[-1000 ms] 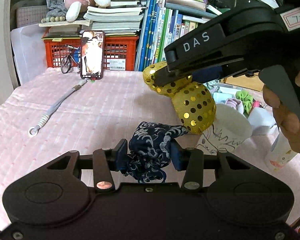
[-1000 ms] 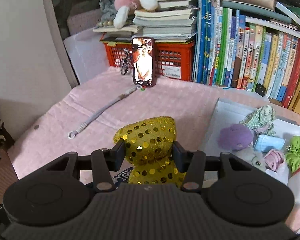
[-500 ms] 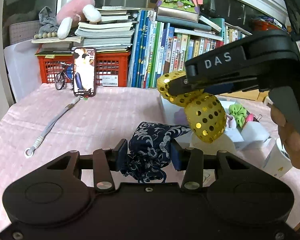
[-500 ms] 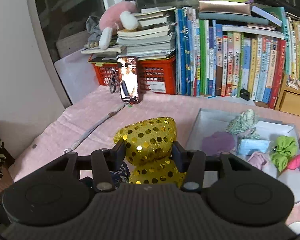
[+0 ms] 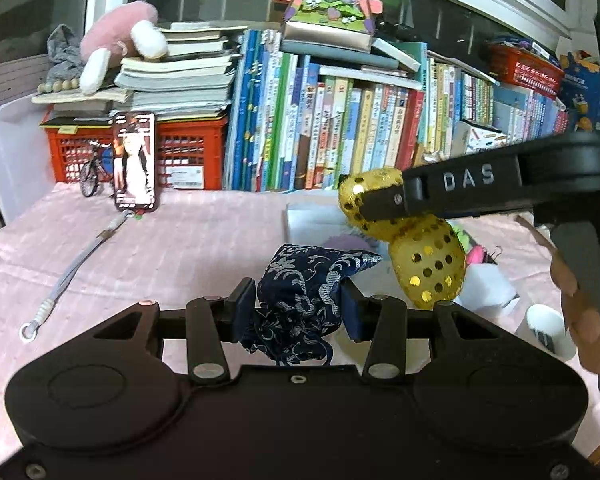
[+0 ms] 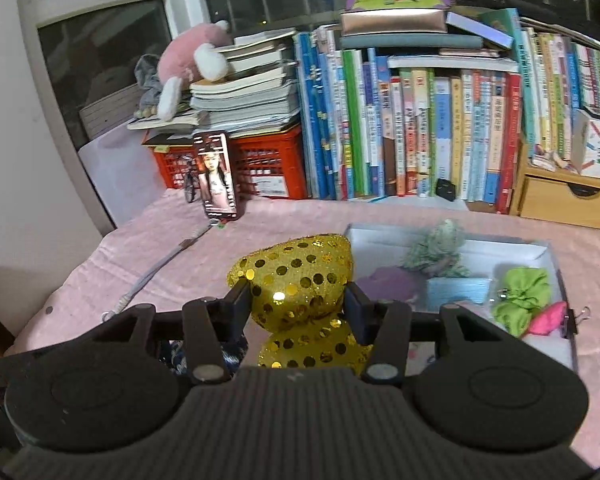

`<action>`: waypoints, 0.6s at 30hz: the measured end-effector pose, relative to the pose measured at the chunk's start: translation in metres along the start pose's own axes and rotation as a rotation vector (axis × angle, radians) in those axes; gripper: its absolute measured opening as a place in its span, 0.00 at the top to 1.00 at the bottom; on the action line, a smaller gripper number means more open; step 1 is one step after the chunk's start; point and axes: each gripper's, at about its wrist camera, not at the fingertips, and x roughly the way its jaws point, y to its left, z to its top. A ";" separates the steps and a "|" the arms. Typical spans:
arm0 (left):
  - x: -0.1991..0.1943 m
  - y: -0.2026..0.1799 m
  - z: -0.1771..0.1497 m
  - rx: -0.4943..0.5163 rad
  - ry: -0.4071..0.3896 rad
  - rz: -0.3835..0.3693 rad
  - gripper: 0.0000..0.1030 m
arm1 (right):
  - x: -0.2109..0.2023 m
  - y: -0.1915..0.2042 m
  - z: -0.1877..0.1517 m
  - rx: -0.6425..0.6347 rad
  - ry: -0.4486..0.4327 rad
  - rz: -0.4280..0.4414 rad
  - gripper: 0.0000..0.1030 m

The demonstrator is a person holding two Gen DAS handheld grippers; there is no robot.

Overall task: Organize soft objects
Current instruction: 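Carry the floral pouch with the left gripper while the right gripper carries the gold bow over the box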

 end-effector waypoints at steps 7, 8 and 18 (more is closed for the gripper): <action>0.006 -0.022 0.017 0.034 -0.006 -0.028 0.59 | -0.012 -0.025 -0.002 0.024 -0.018 -0.040 0.47; 0.008 -0.025 0.019 0.040 -0.006 -0.032 0.59 | -0.014 -0.028 -0.002 0.026 -0.019 -0.045 0.47; 0.028 -0.055 0.038 0.055 0.034 -0.077 0.59 | -0.028 -0.059 -0.004 0.057 -0.038 -0.103 0.47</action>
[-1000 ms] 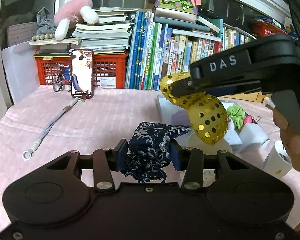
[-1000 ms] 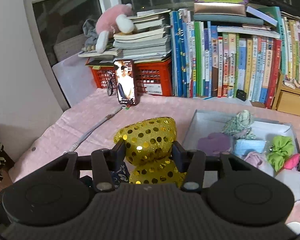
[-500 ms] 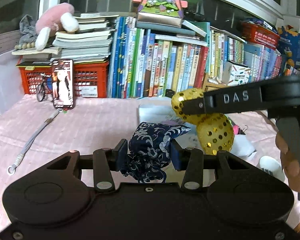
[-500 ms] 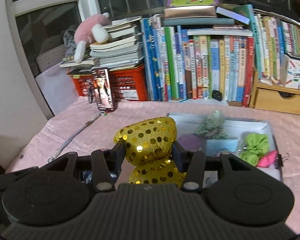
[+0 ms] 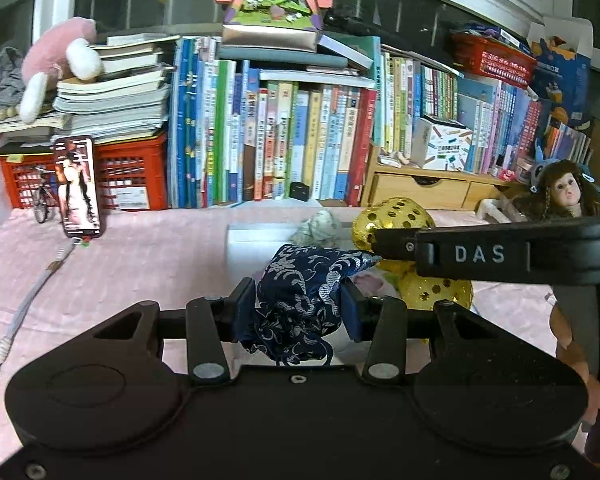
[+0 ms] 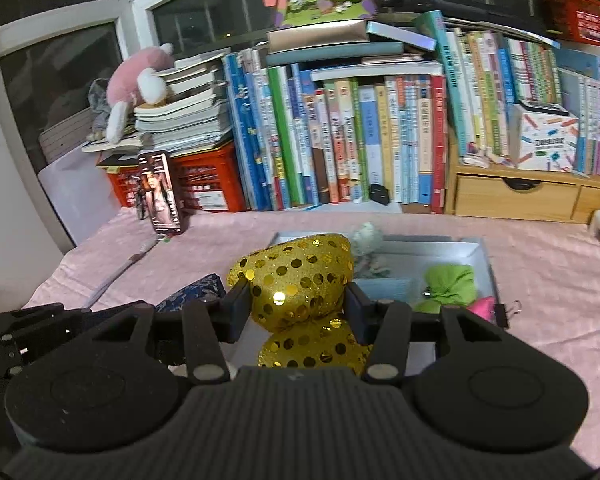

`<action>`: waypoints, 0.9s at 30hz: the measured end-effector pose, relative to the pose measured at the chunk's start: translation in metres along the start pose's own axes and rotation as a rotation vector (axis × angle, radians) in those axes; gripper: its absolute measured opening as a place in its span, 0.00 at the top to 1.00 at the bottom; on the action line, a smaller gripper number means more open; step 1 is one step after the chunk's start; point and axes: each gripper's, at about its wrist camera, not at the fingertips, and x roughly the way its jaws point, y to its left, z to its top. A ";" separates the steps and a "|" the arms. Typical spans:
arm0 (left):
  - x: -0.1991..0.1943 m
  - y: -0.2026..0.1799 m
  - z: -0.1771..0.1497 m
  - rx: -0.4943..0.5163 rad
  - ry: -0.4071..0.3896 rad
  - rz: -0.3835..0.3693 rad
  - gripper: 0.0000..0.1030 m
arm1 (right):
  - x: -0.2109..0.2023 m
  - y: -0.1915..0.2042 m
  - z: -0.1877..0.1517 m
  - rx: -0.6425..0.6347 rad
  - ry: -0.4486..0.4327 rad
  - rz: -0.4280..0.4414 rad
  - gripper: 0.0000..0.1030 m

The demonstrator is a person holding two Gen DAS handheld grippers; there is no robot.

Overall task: Organize soft objects
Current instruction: 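Carry the floral pouch with the left gripper while the right gripper carries the gold bow over the box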

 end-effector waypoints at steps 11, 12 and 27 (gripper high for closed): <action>0.045 -0.012 0.018 -0.048 0.117 -0.055 0.59 | 0.000 -0.040 0.000 0.049 0.002 -0.074 0.47; 0.049 -0.012 0.019 -0.053 0.126 -0.058 0.59 | 0.001 -0.043 0.000 0.055 0.005 -0.077 0.47; 0.088 -0.033 0.025 -0.046 0.226 -0.104 0.59 | 0.008 -0.086 -0.007 0.097 0.039 -0.127 0.46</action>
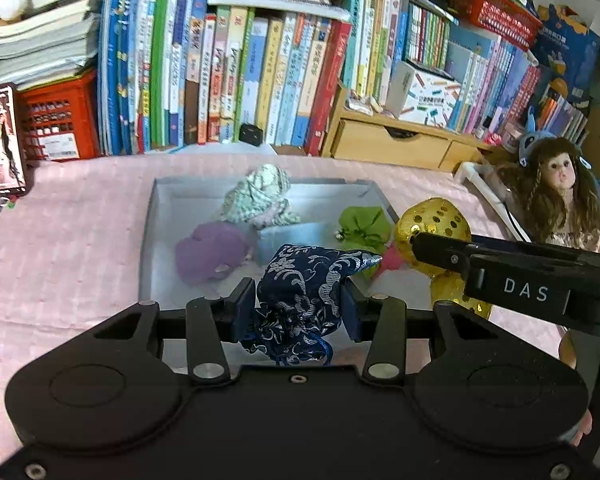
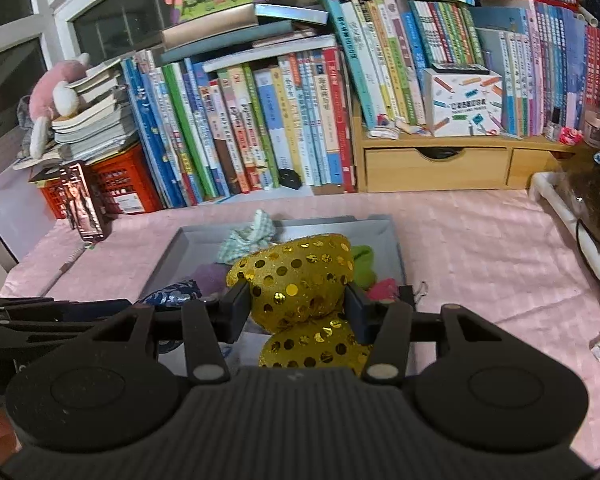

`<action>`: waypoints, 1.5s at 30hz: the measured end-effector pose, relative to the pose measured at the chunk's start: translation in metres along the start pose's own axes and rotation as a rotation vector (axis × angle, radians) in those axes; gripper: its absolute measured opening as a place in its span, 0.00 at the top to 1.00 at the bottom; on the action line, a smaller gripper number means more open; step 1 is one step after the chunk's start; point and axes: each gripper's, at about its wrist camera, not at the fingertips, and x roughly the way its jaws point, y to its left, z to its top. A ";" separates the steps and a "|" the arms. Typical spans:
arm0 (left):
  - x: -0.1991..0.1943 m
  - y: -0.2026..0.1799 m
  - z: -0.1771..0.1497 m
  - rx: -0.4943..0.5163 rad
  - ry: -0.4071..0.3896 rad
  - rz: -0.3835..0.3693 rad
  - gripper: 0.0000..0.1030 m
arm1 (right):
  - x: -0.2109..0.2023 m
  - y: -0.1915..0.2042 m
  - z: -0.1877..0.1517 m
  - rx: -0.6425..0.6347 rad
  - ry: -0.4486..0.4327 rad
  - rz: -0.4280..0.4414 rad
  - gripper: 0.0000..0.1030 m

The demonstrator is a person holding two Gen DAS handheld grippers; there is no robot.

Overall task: Organize soft objects
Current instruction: 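Carry the floral pouch with the left gripper while the right gripper carries the gold bow over the box, then lower the floral pouch into the box with the left gripper while the right gripper lowers the gold bow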

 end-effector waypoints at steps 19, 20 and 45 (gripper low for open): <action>0.032 0.021 0.020 -0.067 0.083 0.037 0.59 | 0.037 -0.026 0.005 0.176 0.088 0.182 0.45; 0.033 0.025 0.021 -0.075 0.089 0.044 0.59 | 0.040 -0.025 0.005 0.178 0.087 0.193 0.45; 0.088 0.075 0.052 -0.169 0.196 0.110 0.59 | 0.107 -0.021 0.018 0.079 0.212 0.145 0.48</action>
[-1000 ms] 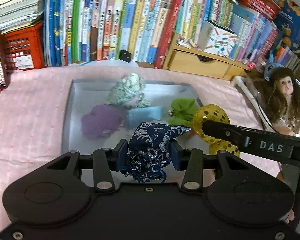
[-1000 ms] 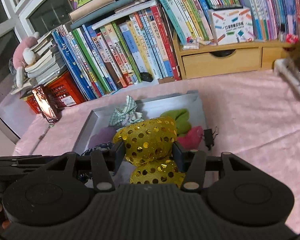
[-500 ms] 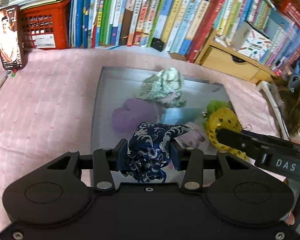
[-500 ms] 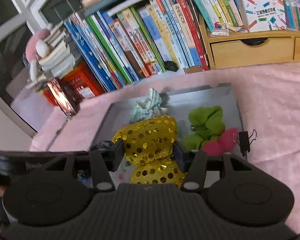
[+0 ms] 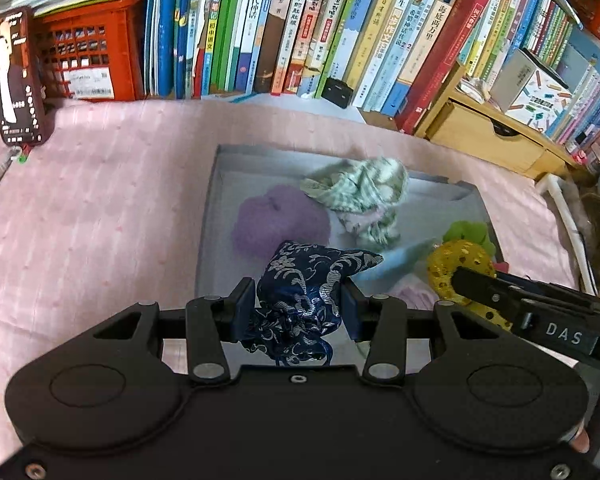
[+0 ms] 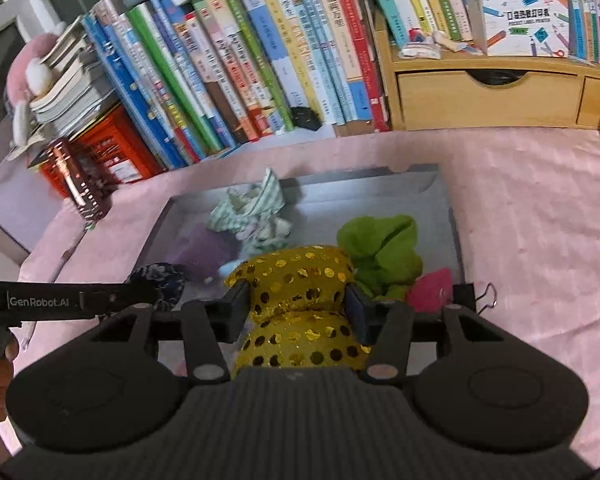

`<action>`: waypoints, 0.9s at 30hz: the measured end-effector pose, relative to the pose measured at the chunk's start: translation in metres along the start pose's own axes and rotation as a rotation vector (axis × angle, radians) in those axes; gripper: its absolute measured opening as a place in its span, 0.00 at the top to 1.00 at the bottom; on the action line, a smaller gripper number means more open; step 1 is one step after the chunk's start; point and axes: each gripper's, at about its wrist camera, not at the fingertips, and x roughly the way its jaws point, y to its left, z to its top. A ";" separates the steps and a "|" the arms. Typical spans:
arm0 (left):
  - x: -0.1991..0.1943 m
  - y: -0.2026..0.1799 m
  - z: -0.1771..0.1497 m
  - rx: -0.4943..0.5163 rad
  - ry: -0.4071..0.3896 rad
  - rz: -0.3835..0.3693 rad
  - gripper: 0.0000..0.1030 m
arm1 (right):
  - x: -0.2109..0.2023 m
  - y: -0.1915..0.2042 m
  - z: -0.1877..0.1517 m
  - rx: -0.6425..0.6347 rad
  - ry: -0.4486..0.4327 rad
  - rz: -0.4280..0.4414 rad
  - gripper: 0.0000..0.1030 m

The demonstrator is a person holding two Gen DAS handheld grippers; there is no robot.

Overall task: Organize soft objects
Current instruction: 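Lower the floral pouch into the box with the left gripper while the right gripper lowers the gold bow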

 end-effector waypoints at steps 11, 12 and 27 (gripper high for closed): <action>0.024 -0.007 0.002 0.098 0.004 0.045 0.58 | 0.010 -0.001 0.008 -0.059 -0.063 -0.077 0.50; 0.026 -0.006 0.002 0.098 0.010 0.044 0.58 | 0.011 0.000 0.008 -0.067 -0.063 -0.080 0.50; 0.039 -0.002 -0.002 0.089 0.058 0.024 0.58 | 0.036 0.019 0.014 -0.150 0.016 -0.063 0.48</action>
